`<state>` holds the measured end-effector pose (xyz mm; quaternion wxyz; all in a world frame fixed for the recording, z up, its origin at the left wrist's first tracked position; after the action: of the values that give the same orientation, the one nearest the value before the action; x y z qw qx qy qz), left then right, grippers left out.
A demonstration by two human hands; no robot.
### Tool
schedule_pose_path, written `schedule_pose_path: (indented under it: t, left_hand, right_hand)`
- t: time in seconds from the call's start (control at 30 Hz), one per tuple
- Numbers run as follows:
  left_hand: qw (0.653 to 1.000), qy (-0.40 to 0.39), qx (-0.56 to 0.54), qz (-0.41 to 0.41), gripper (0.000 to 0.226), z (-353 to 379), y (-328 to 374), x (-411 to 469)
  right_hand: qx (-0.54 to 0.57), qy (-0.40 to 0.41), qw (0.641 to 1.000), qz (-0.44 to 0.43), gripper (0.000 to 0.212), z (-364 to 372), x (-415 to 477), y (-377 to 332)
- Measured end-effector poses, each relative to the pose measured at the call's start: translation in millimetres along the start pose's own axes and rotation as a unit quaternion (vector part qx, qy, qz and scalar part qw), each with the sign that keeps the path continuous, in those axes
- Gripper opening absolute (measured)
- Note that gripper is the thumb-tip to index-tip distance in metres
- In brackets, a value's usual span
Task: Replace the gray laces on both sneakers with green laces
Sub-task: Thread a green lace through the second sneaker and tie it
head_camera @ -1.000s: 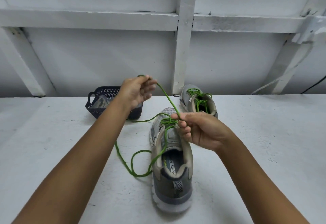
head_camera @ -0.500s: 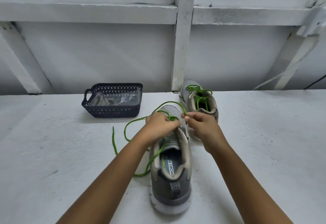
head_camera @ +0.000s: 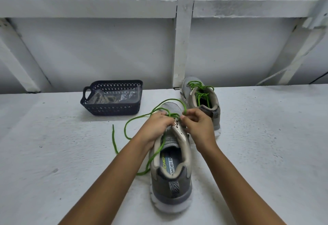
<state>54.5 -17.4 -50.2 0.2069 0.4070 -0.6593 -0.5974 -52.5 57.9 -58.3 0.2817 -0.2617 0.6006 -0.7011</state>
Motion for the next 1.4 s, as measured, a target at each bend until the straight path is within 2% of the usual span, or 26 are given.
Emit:
schedule_pose_path:
  t: [0.07, 0.17, 0.23, 0.33, 0.47, 0.6, 0.67, 0.8, 0.93, 1.0, 1.07, 1.13, 1.2, 1.27, 1.3, 1.33, 1.4]
  left_hand:
    - [1.000, -0.006, 0.009, 0.007, 0.019, 0.0, -0.6, 0.6]
    - [1.000, -0.024, -0.010, 0.007, 0.029, 2.0, -2.6, 1.5]
    - [1.000, -0.014, 0.000, 0.001, 0.024, 1.8, -5.7, 3.9]
    - [0.996, 0.008, 0.084, 0.004, 0.023, -1.4, -12.1, 13.2]
    - [0.966, 0.022, 0.257, 0.007, 0.017, 0.6, -5.5, 11.8]
    - [0.929, 0.067, 0.365, 0.017, 0.025, 2.7, -3.6, 6.7]
    - [0.932, 0.077, 0.352, 0.027, 0.024, 2.3, -1.4, 4.4]
    - [0.944, 0.100, 0.305, 0.071, 0.024, -3.6, 6.3, 1.6]
    - [0.971, 0.128, 0.200, 0.032, 0.020, -17.7, 7.3, -5.0]
    - [0.988, 0.142, 0.063, -0.007, 0.025, -31.7, 3.2, -8.9]
    - [0.982, 0.136, -0.129, -0.011, 0.027, -49.8, 2.6, -12.5]
    - [0.950, 0.115, -0.290, 0.011, 0.031, -68.1, 4.3, -15.9]
    - [0.914, 0.124, -0.384, 0.030, 0.033, -86.1, 6.2, -19.4]
    - [0.902, 0.174, -0.395, 0.020, 0.032, -104.2, 5.5, -22.2]
    - [0.909, 0.210, -0.359, 0.006, 0.031, -113.9, 4.2, -24.1]
    - [0.926, 0.246, -0.287, -0.007, 0.029, -123.2, 4.2, -25.5]
    - [0.955, 0.292, -0.035, -0.022, 0.024, -135.7, 9.8, -26.7]
  right_hand:
    - [-0.013, -0.001, 1.000, -0.007, 0.022, -0.3, 0.7, 0.8]
    - [-0.056, -0.010, 0.998, -0.028, 0.020, -1.2, 0.8, 1.5]
    - [-0.100, -0.022, 0.994, -0.037, 0.015, -0.5, 0.4, 2.0]
    - [-0.112, -0.024, 0.993, -0.024, 0.011, -1.4, 1.0, 5.7]
    - [-0.141, -0.046, 0.989, -0.005, 0.007, -1.7, 1.7, 6.6]
    - [-0.088, -0.059, 0.991, 0.080, 0.020, 2.2, 4.5, 4.0]
    - [-0.074, -0.059, 0.989, 0.118, 0.020, 7.4, 6.4, 3.9]
    - [-0.089, -0.043, 0.987, 0.130, 0.027, 12.8, 9.9, 3.8]
    - [-0.088, -0.045, 0.983, 0.152, 0.024, 14.1, 12.2, 1.9]
    - [-0.087, -0.041, 0.983, 0.157, 0.021, 12.9, 12.6, 3.6]
    - [-0.079, -0.036, 0.983, 0.161, 0.020, 12.7, 13.2, 6.6]
    - [-0.065, -0.031, 0.984, 0.161, 0.020, 12.7, 13.8, 8.2]
    - [-0.058, -0.027, 0.985, 0.159, 0.021, 12.3, 14.1, 8.7]
    - [-0.048, -0.024, 0.985, 0.161, 0.024, 11.9, 13.1, 8.2]
    - [-0.041, -0.021, 0.985, 0.164, 0.024, 11.7, 12.4, 8.3]
    - [-0.036, -0.017, 0.985, 0.165, 0.024, 11.3, 12.1, 8.5]
    - [-0.039, -0.010, 0.986, 0.163, 0.020, 10.7, 11.4, 8.5]
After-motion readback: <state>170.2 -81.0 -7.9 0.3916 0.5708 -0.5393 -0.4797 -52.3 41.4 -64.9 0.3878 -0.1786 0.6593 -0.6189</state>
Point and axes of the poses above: each hand's wrist, its own x-axis towards the middle knuckle, its own z-axis out of the palm, y = z × x, the point moved 5 cm from there along x, towards the middle knuckle, and after that the axes turned 11 degrees about x, right-handed, at the moved point
